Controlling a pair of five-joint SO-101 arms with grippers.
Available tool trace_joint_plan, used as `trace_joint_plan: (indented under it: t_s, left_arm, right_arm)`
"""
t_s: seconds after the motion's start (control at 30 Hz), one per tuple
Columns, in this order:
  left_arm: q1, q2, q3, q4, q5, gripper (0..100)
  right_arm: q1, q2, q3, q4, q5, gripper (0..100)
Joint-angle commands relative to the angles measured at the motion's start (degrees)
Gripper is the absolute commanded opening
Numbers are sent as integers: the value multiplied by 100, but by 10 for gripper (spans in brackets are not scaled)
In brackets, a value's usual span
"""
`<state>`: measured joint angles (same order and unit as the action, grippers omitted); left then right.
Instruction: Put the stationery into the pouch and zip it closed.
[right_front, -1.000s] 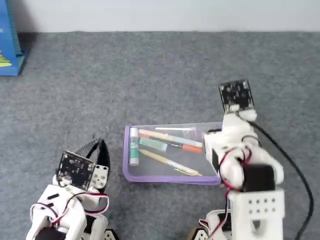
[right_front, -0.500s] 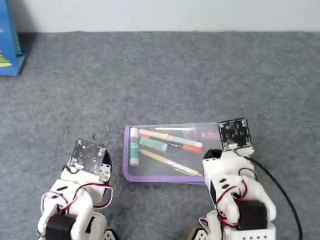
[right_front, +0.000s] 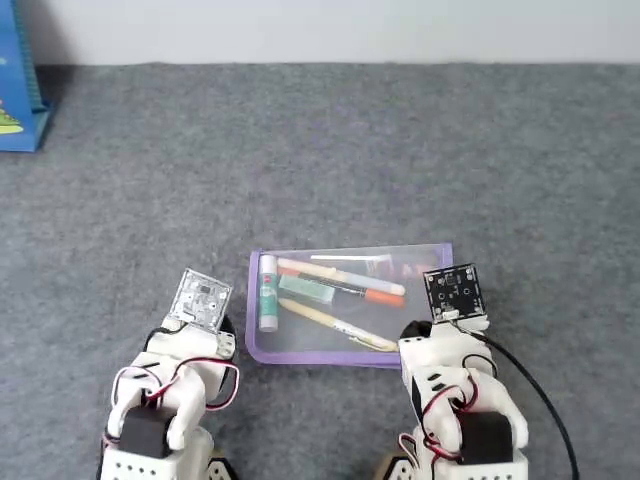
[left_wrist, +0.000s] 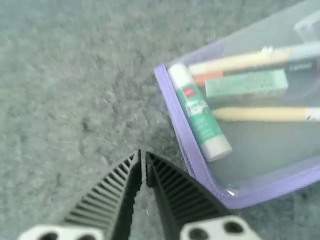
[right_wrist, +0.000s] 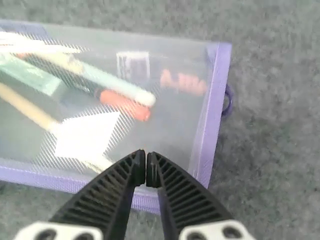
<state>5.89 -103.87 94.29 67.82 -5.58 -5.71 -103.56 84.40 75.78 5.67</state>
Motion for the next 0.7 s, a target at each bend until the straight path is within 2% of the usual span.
trace_joint_plan:
  t_s: [0.0, 0.3, 0.67]
  left_arm:
    - [-26, -62, 207, -387, 53, 13]
    - [-26, -62, 215, 396, 18, 13]
    - [-9, -62, 215, 448, 53, 13]
  right_arm:
    - [22, -4, 255, -154, 0, 8]
    - [40, -4, 932, -233, 35, 8]
    - [40, 4, 1204, -84, 9, 9]
